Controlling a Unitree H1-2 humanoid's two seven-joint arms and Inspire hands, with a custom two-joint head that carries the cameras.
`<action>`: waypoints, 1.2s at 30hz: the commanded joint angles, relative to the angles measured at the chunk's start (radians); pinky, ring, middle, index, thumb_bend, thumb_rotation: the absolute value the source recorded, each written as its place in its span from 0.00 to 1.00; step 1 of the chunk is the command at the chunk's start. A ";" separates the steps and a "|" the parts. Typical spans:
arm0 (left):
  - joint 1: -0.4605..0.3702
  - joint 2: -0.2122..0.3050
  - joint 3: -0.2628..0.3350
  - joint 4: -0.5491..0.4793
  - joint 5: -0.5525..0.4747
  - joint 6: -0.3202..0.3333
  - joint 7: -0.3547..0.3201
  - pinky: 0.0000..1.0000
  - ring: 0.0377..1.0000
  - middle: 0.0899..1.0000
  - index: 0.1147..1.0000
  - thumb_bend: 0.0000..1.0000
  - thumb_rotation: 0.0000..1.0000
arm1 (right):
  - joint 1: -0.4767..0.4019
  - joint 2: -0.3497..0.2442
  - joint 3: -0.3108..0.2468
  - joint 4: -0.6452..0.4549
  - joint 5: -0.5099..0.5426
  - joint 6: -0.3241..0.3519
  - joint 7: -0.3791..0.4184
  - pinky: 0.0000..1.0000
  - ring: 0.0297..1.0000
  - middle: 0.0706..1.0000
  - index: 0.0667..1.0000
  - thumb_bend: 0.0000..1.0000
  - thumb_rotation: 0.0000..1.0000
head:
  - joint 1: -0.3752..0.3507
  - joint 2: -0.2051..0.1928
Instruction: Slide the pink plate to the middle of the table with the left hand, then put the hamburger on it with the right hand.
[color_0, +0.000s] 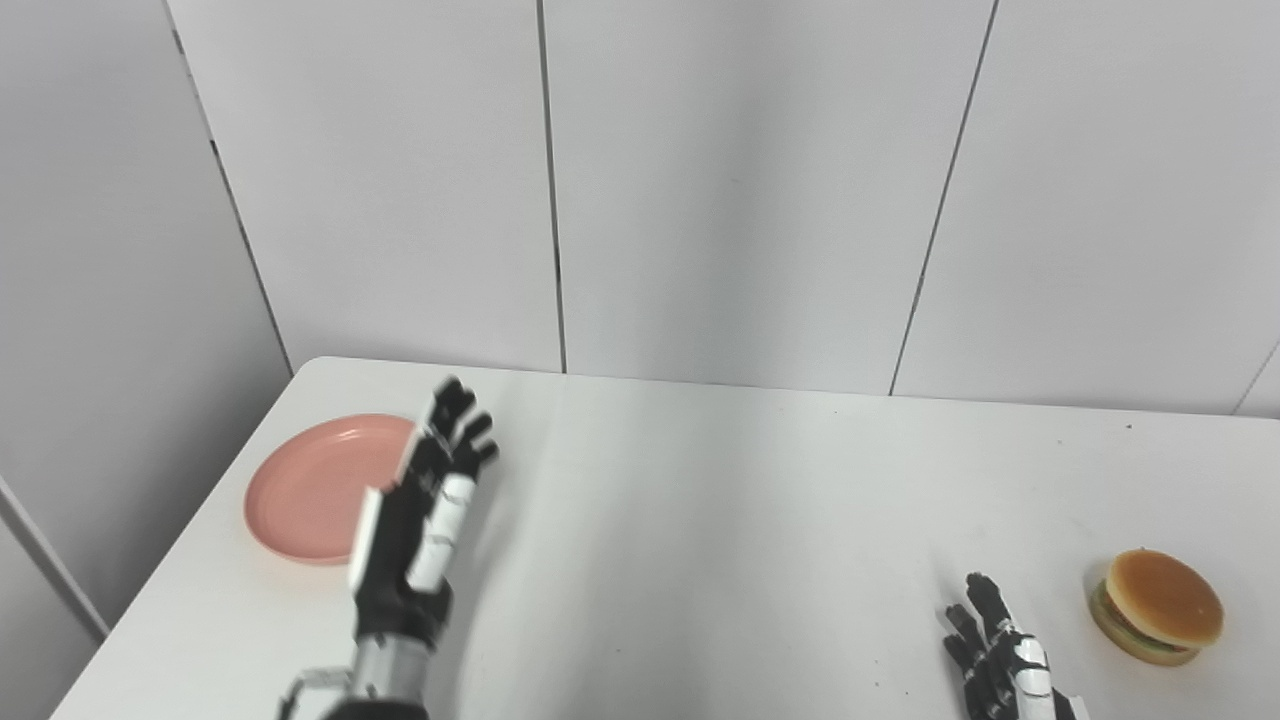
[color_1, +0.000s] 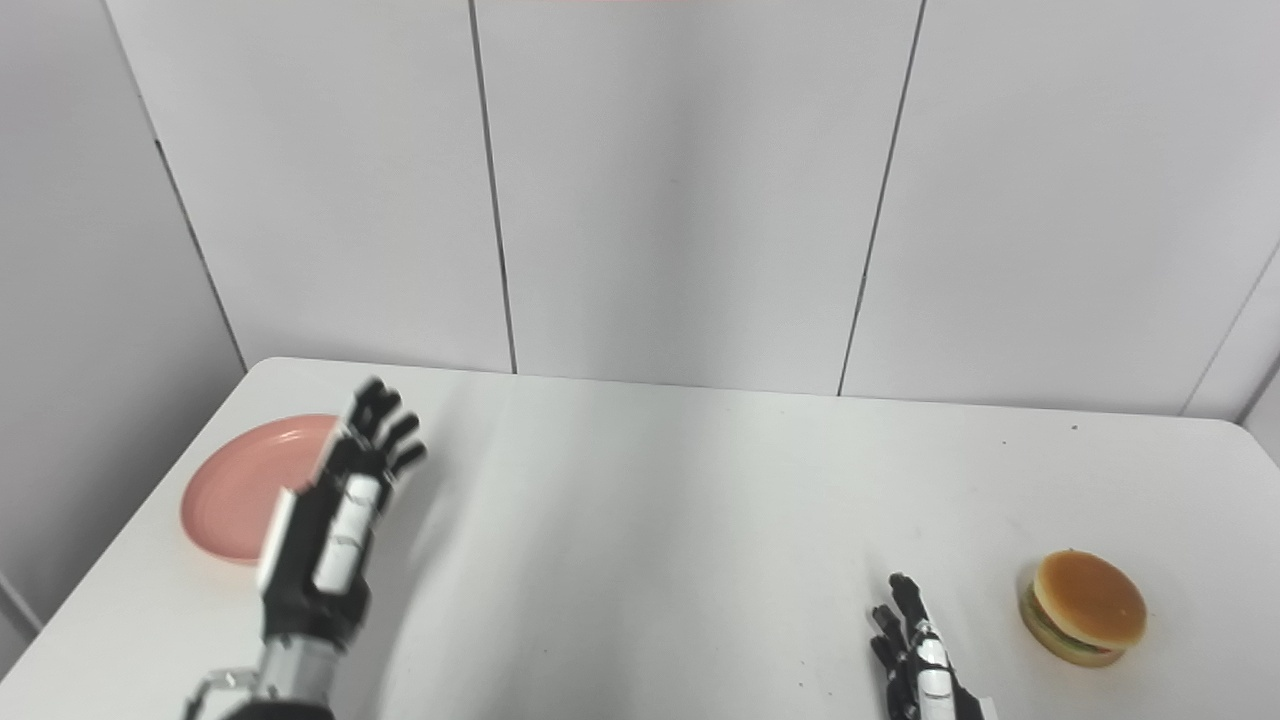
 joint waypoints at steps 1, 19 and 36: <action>-0.054 0.041 0.027 -0.036 -0.025 0.023 -0.005 0.86 0.88 0.92 0.87 0.82 0.76 | 0.043 0.006 -0.007 0.020 0.004 0.032 -0.008 0.98 0.96 1.00 0.93 0.73 1.00 | -0.001 0.001; -0.160 0.229 0.216 0.035 -0.140 0.067 -0.014 0.83 0.87 0.87 0.85 0.87 0.77 | 0.047 0.011 -0.004 0.004 0.005 0.048 -0.019 0.98 0.96 1.00 0.93 0.73 1.00 | 0.004 0.009; -0.208 0.424 0.336 0.420 -0.311 -0.044 -0.133 0.78 0.85 0.87 0.88 0.89 0.76 | 0.044 0.003 0.004 0.004 -0.003 0.059 -0.018 0.97 0.97 1.00 0.94 0.72 1.00 | 0.010 0.015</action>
